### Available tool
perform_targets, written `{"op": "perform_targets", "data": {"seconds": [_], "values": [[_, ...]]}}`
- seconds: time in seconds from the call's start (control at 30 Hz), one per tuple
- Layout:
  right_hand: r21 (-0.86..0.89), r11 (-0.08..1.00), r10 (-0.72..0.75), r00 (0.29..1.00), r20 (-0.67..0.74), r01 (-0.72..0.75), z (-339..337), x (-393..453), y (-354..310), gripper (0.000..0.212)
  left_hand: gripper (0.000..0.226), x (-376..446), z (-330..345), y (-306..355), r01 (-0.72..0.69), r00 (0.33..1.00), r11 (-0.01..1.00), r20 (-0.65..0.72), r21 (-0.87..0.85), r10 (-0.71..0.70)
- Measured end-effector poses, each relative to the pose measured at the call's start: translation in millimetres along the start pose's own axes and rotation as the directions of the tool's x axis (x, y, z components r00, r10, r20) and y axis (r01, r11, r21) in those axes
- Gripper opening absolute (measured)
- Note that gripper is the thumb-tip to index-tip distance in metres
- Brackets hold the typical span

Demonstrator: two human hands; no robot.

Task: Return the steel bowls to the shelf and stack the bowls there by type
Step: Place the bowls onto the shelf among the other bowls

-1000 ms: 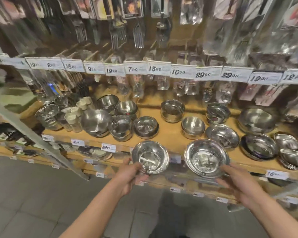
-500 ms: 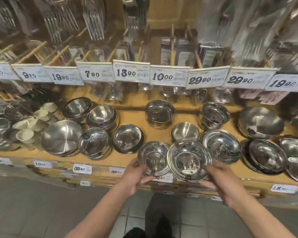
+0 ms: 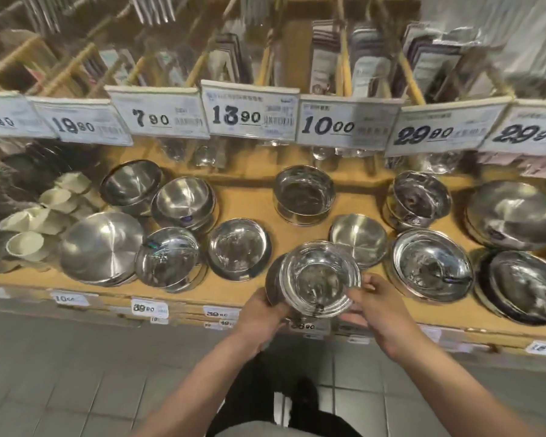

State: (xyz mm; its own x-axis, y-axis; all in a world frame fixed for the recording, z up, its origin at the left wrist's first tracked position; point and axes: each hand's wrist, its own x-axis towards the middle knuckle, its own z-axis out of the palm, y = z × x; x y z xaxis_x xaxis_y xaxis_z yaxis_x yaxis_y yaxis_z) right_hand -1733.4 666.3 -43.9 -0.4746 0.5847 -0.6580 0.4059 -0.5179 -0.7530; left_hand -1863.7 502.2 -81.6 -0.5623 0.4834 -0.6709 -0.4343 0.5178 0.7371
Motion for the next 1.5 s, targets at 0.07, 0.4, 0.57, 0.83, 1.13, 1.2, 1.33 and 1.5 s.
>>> {"op": "perform_targets", "data": {"seconds": [0.07, 0.4, 0.57, 0.83, 1.13, 1.2, 1.33, 1.5], "values": [[0.014, 1.0, 0.005, 1.0, -0.002, -0.005, 5, 3, 1, 0.013, 0.018, 3, -7, 4, -0.001, 0.999, 0.987, -0.041, 0.159, 0.008], [0.0, 1.0, 0.006, 0.998, -0.066, -0.006, 21, 15, 12, 0.022, 0.027, 10, -28, 14, 0.036, 0.989, 0.999, -0.141, 0.003, -0.036], [-0.155, 0.981, -0.142, 0.976, -0.167, 0.116, 31, 12, 15, 0.008, 0.035, 4, -21, 19, 0.02, 0.991, 0.996, -0.136, 0.089, -0.008], [-0.464, 0.862, -0.304, 0.94, -0.155, 0.202, 31, 10, 11, 0.02, 0.008, -3, -17, 27, -0.003, 0.971, 0.969, -0.229, 0.246, 0.061], [-0.584, 0.762, -0.387, 0.92, -0.062, 0.281, 26, 15, 16, 0.023, 0.013, -9, -11, 38, -0.022, 0.961, 0.842, -0.222, 0.538, 0.167], [-0.711, 0.647, -0.405, 0.914, -0.017, 0.274, 26, 17, 13, 0.031, 0.014, -8, -9, 40, -0.006, 0.954, 0.827, -0.245, 0.562, 0.173], [-0.769, 0.574, -0.426, 0.905, 0.014, 0.282, 26, 12, 14, 0.02, 0.026, -6, -8, 42, -0.002, 0.946, 0.83, -0.268, 0.558, 0.183], [-0.775, 0.528, -0.499, 0.865, 0.048, 0.348, 22, 13, 21, 0.01, 0.04, -3, -9, 39, -0.009, 0.934, 0.805, -0.282, 0.593, 0.218]]}}
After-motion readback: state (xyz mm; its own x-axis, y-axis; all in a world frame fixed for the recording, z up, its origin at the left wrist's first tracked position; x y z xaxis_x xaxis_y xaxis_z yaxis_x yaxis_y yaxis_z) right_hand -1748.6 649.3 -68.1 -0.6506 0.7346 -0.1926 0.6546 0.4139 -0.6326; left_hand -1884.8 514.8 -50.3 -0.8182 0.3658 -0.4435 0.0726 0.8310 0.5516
